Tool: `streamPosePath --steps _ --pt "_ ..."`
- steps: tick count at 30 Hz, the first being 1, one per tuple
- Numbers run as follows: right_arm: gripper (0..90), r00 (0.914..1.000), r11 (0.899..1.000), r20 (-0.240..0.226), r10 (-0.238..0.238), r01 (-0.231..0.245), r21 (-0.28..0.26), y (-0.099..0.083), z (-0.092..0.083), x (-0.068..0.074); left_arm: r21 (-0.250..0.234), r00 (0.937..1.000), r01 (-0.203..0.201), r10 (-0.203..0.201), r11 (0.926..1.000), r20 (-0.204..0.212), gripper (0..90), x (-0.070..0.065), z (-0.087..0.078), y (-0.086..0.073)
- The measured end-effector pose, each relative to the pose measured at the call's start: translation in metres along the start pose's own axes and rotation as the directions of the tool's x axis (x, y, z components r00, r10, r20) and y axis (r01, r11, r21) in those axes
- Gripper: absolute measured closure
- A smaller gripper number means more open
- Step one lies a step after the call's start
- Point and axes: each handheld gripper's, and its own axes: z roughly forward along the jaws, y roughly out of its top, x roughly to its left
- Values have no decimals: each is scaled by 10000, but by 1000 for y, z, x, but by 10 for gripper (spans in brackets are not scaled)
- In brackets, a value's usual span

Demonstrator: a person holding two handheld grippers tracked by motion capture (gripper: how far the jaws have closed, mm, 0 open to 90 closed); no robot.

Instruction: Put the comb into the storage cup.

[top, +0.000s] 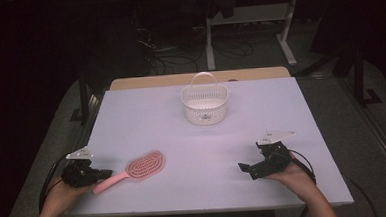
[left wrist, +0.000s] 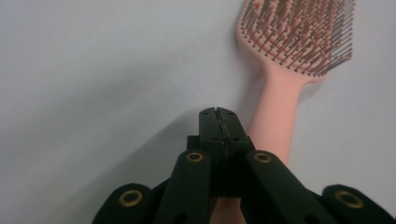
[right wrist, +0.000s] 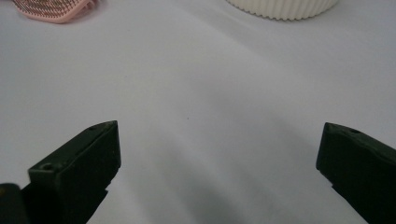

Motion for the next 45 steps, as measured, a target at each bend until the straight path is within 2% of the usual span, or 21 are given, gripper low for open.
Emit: streamPosePath --steps 8,12,14,17,18,19,20,21,22,23,26,27,28,32,33,36,41,45 --pt "0 10000 10000 -10 -21 21 7 0 0 0 -82 9999 31 -30 10000 99 900 -6 -2 -5" --pt "0 10000 10000 -7 -16 16 12 0 0 0 -560 10000 32 -36 9984 -65 846 -7 -7 1" --pt "0 10000 10000 -8 -4 4 2 0 0 0 -913 10000 75 -76 9958 -7 779 -8 -11 7" --pt "0 10000 10000 -1 -6 6 9 0 1 0 -1481 9999 92 -74 9889 126 717 -12 -14 16" --pt "0 10000 10000 -6 0 0 -16 0 0 0 -1628 9998 61 -32 9866 178 649 -13 -14 20" --pt "0 10000 10000 -6 0 0 -16 0 0 0 -1807 9997 66 -21 9835 246 649 -15 -14 24" --pt "0 10000 10000 -11 -22 22 -34 0 0 0 -2125 9992 -20 106 9772 391 599 -19 -15 31" --pt "0 10000 10000 -11 -22 22 -34 0 0 0 -2125 9992 -20 106 9772 391 576 -19 -15 31" --pt "0 10000 10000 -8 -13 13 -43 0 0 0 -2365 9980 -102 247 9716 583 554 -22 -14 39" --pt "0 10000 10000 -8 -13 13 -43 0 0 0 -2365 9980 -102 247 9716 583 536 -22 -14 39" --pt "0 10000 10000 -19 5 -5 -60 0 -1 0 -2711 9956 -288 517 9621 776 488 -28 -10 51" --pt "0 10000 10000 -13 17 -17 -75 1 -1 0 -2960 9936 -349 649 9546 922 441 -32 -6 59" --pt "0 10000 10000 -9 25 -25 -86 1 -1 0 -2960 9936 -349 649 9546 922 421 -32 -6 59" --pt "0 10000 9999 4 10 -10 -109 1 -2 -1 -3264 9885 -743 1129 9423 1009 347 -42 2 74" --pt "0 10000 9999 1 12 -12 -109 1 -2 -1 -3327 9850 -967 1381 9381 1031 325 -47 7 80" --pt "0 10000 9999 4 8 -8 -116 1 -2 -1 -3341 9832 -1074 1498 9364 1038 270 -53 12 86" --pt "0 10000 9999 0 6 -6 -123 0 -2 -1 -3379 9741 -1557 2011 9282 1034 161 -65 28 97" --pt "0 10000 9999 -12 8 -8 -141 0 -2 -2 -3478 9693 -1671 2182 9225 1131 44 -73 37 103"
